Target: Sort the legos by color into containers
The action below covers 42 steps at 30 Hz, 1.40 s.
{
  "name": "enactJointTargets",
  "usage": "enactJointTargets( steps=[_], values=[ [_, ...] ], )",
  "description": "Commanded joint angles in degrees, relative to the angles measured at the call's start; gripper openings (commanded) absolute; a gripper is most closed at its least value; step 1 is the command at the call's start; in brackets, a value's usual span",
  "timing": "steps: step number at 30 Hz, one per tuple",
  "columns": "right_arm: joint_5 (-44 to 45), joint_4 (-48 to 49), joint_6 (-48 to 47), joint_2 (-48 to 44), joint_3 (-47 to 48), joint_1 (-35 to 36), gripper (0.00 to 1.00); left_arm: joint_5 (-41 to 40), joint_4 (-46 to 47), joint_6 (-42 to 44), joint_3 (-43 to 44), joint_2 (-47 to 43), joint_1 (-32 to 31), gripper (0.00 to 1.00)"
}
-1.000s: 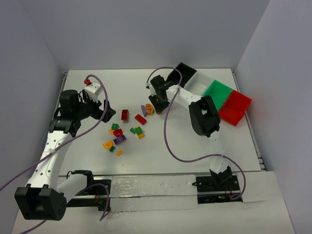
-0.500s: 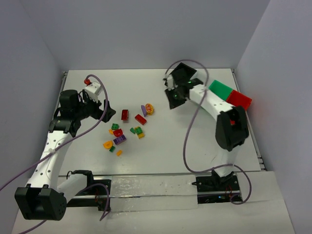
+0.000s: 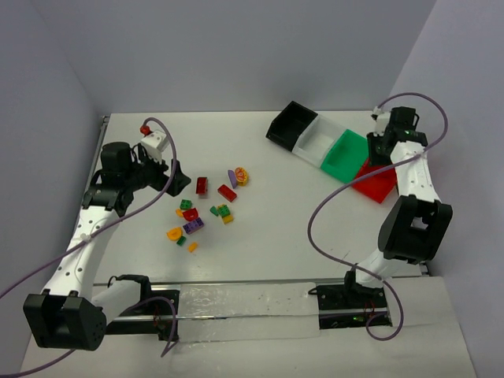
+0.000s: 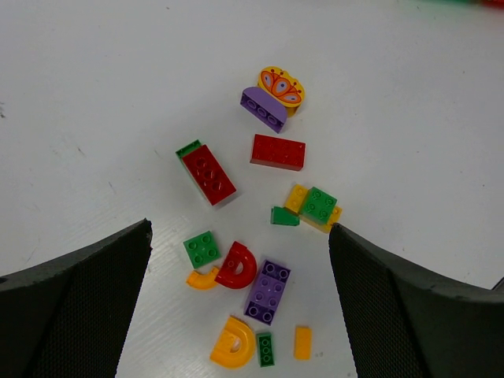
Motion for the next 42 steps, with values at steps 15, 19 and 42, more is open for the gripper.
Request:
enactJointTargets(
  steps=[15,19,42],
  values=[
    [1.18,0.70,-3.97,9.42,7.95,-2.73,0.60,-1.43,2.22,-0.30,1.39,-1.04,-1.10,0.99],
    [-1.51,-1.47,-2.02,4.71,8.40,4.38,0.61,-1.30,2.60,-0.51,0.97,-1.12,-1.10,0.99],
    [-10.38,6.97,12.09,24.41,19.54,55.43,0.77,-2.28,3.32,-4.24,2.01,-2.42,1.03,0.99]
  ],
)
